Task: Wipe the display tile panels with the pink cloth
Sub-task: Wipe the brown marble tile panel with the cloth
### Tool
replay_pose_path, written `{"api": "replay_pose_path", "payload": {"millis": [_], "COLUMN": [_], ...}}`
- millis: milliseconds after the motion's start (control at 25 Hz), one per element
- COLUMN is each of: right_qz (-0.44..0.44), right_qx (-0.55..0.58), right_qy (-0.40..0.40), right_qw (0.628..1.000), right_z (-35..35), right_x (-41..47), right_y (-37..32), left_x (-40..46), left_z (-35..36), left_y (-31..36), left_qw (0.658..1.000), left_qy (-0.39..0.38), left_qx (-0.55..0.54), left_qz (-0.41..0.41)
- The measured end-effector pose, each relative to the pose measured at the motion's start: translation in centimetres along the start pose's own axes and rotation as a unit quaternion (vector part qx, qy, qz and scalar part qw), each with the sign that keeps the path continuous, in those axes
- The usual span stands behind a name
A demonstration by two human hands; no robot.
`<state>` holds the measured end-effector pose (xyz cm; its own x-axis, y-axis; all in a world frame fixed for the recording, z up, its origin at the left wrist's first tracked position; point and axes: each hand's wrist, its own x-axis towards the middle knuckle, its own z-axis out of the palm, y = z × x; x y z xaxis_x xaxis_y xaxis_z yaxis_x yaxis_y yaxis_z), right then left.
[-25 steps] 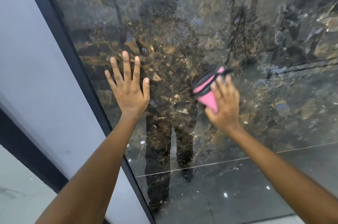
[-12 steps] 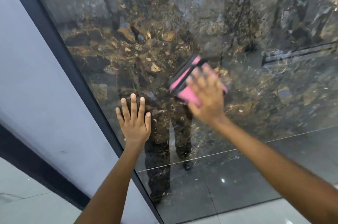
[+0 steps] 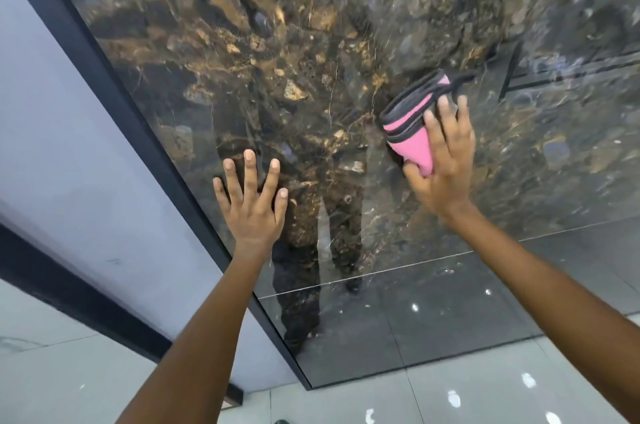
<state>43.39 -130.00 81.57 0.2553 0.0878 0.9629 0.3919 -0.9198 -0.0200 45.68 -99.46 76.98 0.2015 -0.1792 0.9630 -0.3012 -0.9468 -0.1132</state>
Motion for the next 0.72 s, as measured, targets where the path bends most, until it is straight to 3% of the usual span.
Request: {"api": "replay_pose_path", "payload": {"millis": [80,120,200,240,280,360,440,480,520,560,600,680,720], "right_qz": [-0.010,-0.092,-0.304,-0.376,-0.412,-0.339,-0.176,-0.151,-0.197,-0.296,-0.422,-0.553,-0.548], "right_qx": [-0.018,-0.034,-0.095,-0.113,-0.117,-0.087,-0.037,-0.029,-0.053,-0.089,-0.102,-0.111,-0.087], "right_qy": [-0.010,-0.075,-0.231,-0.283,-0.286,-0.252,-0.150,-0.132,-0.151,-0.198,-0.265,-0.391,-0.410], "right_qw": [1.000,0.992,0.919,0.875,0.857,0.902,0.972,0.979,0.967,0.930,0.861,0.728,0.724], "right_z": [2.1,3.1,3.7,3.4,3.3,3.6,5.6,6.3,7.0,7.7,7.5,6.6,5.9], "right_x": [-4.5,-8.4,-15.2,-16.7,-16.6,-13.7,-10.4,-9.8,-11.0,-13.7,-16.4,-20.4,-20.8], "right_y": [-1.9,-2.9,-3.3,-3.2,-3.5,-6.0,-8.8,-9.7,-10.2,-10.0,-9.6,-6.4,-4.6], "left_x": [-0.2,-0.4,-0.4,-0.3,-0.3,-0.2,0.2,0.2,-0.1,-0.4,-0.4,-0.2,-0.1], "left_z": [-0.1,-0.1,-0.1,-0.1,0.0,0.1,0.1,0.0,-0.1,-0.1,0.1,0.2,0.3], "left_y": [-0.1,-0.2,-0.3,-0.3,-0.3,-0.2,-0.1,-0.1,0.0,0.0,0.0,-0.2,-0.2], "left_qw": [1.000,1.000,1.000,1.000,1.000,1.000,1.000,1.000,1.000,1.000,1.000,1.000,1.000], "left_qy": [-0.001,-0.002,-0.004,-0.003,0.000,0.006,0.001,-0.006,-0.009,-0.002,0.005,0.001,0.003], "left_qx": [0.001,0.003,0.009,0.010,0.008,0.005,0.003,0.003,0.001,0.000,0.005,0.009,0.006], "left_qz": [0.005,0.008,0.009,0.009,0.011,0.018,0.015,0.012,0.011,0.018,0.024,0.018,0.021]}}
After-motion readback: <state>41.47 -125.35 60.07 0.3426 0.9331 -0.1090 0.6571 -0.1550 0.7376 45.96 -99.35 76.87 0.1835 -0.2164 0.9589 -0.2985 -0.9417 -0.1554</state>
